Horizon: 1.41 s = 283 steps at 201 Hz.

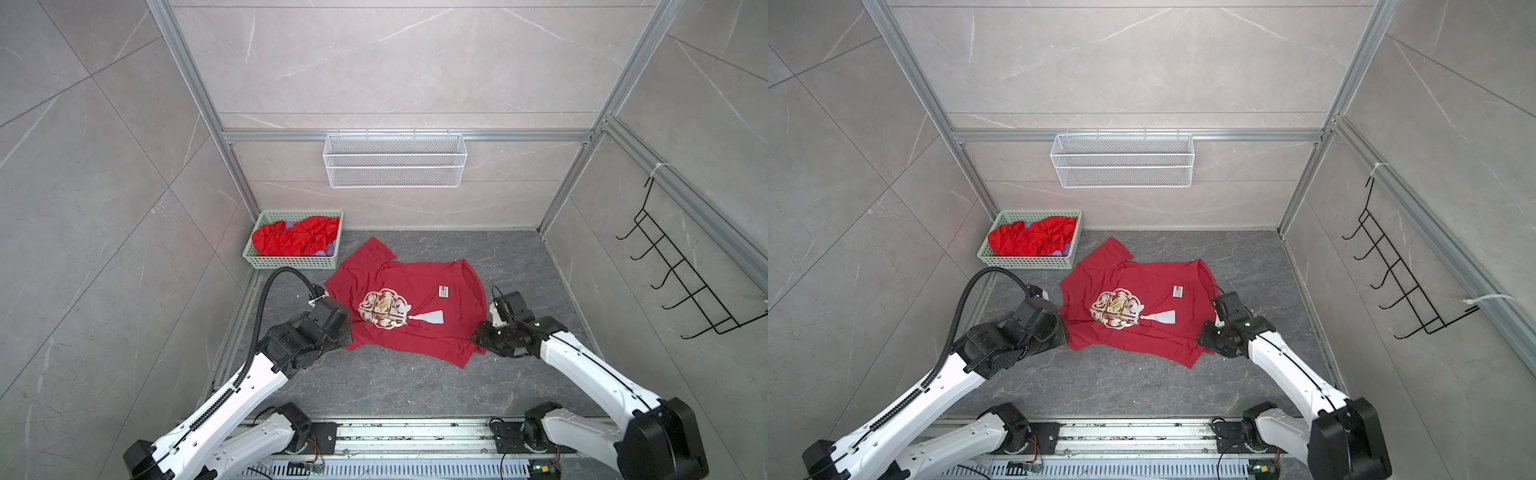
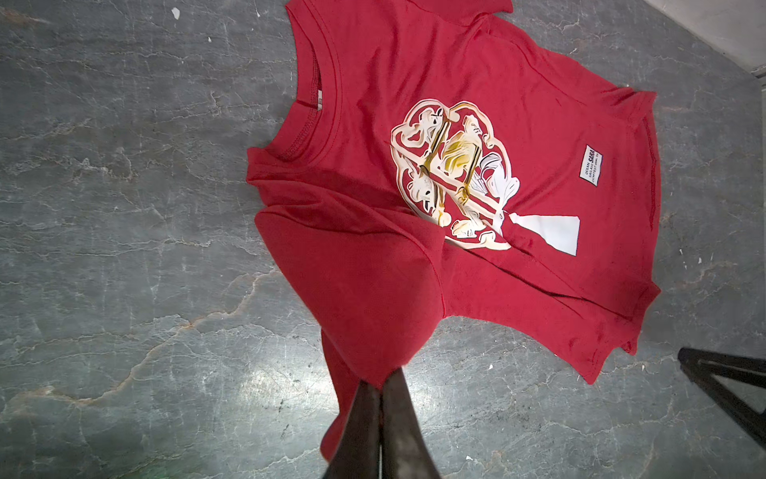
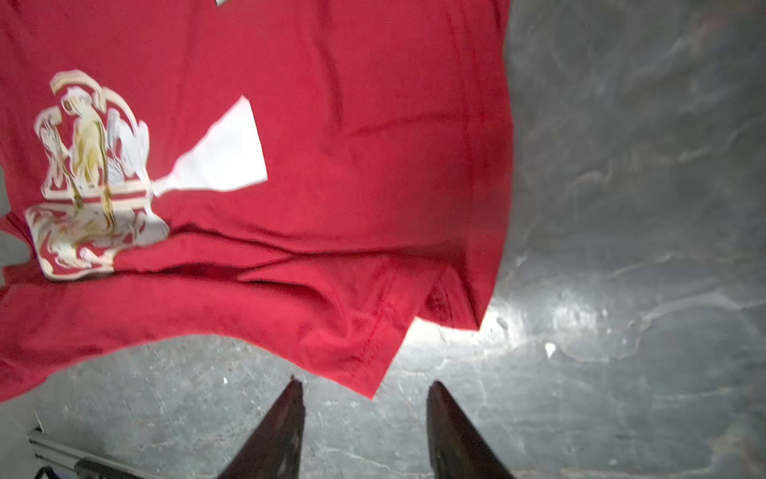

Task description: Fold and stack the t-shirts

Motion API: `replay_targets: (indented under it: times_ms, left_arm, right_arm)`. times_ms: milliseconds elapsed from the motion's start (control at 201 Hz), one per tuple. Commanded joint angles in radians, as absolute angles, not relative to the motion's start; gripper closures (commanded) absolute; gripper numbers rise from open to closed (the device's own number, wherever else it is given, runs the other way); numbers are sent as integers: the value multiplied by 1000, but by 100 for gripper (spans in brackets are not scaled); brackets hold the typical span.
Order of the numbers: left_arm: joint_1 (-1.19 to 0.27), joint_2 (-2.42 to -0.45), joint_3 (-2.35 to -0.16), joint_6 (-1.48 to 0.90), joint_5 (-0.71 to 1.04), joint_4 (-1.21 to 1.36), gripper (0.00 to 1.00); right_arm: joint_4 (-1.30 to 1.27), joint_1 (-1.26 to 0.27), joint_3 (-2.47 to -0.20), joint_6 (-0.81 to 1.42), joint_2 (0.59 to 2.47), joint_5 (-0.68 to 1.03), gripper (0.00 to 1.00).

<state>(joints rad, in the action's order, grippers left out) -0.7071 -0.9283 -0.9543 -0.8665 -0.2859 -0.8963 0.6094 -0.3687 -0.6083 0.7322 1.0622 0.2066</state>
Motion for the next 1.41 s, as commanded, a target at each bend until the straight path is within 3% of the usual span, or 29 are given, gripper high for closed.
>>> replay_targets:
  times_ms: [0,304,582,851,1225,1324,1404]
  left_arm:
    - [-706,-928,-971,-838,-270,-872,100]
    - [-707,-904,-947,-828,-229,-842,100]
    - [-707,-867,-941,-813,-275,-839,100]
    - [-707,-809,-919,-799,-330,-843,100]
    - [-707,-805,-910,-803,-344,-865,100]
    - [-707,-795,-904,-805,-349,-858,100]
    - [-707,-797,-911,-802,-345,-858,100]
  right_arm:
    - [487,-417,-505,942,1013,247,45]
    - [306,-612,-473,1242,1151,151,45]
    - [450,-759,-568,1418,1300,-24,43]
    - [423,-771,-628,1480,1490,-107,44]
    - [352,-767,-620,1540,1565,-208,45]
    - [305,-748,-628,1533,1615,-209,51]
    - [292,-733,-644,1520,1641,-204,68]
